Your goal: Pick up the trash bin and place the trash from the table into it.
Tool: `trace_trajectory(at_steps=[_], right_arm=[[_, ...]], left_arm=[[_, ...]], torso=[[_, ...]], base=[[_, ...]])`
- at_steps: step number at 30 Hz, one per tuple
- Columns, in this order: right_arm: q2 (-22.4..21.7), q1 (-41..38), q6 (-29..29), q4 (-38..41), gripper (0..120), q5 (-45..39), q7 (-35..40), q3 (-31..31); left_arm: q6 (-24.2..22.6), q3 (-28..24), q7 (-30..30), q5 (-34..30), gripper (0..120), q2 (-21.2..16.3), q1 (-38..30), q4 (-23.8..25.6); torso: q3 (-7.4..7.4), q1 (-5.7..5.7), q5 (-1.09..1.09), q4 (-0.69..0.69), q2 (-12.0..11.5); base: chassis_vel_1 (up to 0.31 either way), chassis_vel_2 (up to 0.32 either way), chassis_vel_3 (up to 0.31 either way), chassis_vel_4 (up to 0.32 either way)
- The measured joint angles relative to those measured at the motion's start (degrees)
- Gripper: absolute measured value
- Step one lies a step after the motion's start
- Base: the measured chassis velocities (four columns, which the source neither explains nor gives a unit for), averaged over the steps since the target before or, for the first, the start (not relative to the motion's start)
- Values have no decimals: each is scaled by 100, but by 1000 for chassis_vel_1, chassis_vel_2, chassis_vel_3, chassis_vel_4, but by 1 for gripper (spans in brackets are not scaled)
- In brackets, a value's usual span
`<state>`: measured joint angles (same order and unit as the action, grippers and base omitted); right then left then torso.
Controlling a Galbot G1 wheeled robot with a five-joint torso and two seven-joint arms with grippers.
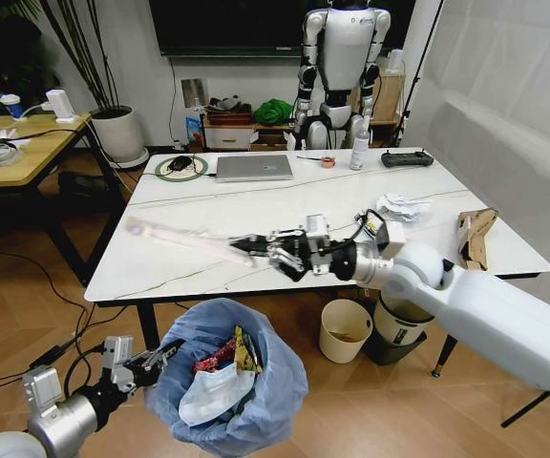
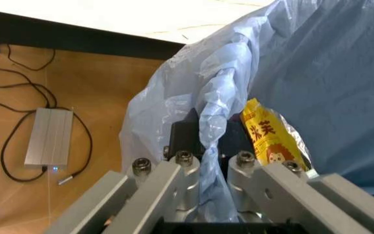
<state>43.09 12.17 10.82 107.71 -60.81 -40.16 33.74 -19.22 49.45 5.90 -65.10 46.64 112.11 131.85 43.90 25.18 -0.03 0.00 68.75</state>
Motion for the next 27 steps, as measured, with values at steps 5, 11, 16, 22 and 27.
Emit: trace_trajectory(at_steps=[5, 11, 16, 22, 27], right_arm=[[-82, -54, 17, 94, 0, -31, -98, 375], [-191, -37, 20, 197, 0, -26, -157, 605], [-133, 0, 44, 241, 0, -10, -86, 775], [60, 154, 58, 69, 0, 87, -27, 822], [82, 295, 56, -28, 0, 148, 6, 788]], left_arm=[[-3, 16, -21, -22, 0, -6, -12, 0], [-8, 54, -88, -55, 0, -34, -9, 38], [-16, 94, -157, -121, 0, -59, 31, 91], [-31, 180, -249, -207, 0, -113, 149, 171], [-58, 310, -401, -338, 0, -208, 303, 265]], torso=[[0, 0, 1, 0, 0], [0, 0, 3, -2, 0], [0, 0, 3, -1, 0], [0, 0, 2, 1, 0], [0, 0, 2, 0, 0]], base=[[0, 0, 0, 0], [0, 0, 0, 0], [0, 0, 0, 0], [0, 0, 0, 0], [0, 0, 0, 0]])
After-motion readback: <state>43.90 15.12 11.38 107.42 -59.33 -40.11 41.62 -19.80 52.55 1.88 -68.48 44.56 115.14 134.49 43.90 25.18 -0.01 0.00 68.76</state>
